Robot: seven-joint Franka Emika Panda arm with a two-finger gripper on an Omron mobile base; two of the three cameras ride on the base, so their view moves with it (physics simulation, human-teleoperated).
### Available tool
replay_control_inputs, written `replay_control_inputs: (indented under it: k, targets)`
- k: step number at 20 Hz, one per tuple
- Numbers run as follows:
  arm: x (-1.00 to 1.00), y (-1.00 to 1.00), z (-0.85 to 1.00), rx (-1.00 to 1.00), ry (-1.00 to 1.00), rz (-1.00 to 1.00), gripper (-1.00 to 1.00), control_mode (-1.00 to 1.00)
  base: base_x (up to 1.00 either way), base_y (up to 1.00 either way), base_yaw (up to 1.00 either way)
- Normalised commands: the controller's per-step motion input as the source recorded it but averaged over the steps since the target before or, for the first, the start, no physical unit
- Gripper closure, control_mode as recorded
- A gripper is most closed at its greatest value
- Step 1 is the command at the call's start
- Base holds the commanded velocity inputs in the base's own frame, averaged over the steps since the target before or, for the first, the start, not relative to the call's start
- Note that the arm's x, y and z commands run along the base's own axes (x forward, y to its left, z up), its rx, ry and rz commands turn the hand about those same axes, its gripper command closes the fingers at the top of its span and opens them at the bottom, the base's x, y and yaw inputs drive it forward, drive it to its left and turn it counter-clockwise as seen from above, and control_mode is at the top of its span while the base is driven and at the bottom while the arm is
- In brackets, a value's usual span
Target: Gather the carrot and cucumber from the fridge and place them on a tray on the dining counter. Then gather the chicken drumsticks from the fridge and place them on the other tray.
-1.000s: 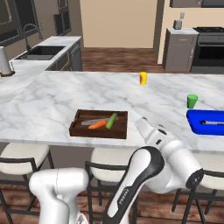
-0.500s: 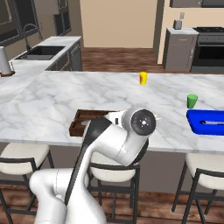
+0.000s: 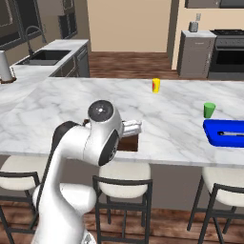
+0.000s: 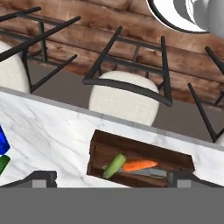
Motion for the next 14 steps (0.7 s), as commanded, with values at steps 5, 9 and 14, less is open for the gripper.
replay_control_inputs:
  k: [5, 9, 14]
  targets:
    - [0.00, 0.42, -0.56, -0.14, 0.23, 0.00, -1.00, -1.00, 0.00, 0.00, 0.00]
    - [0.00, 0.01, -0.38, 0.00, 0.05, 0.00, -1.00, -1.00, 0.00, 0.00, 0.00]
    - [-0.02, 0.04, -0.25, 0.00, 0.03, 0.00, -1.00, -1.00, 0.00, 0.00, 0.00]
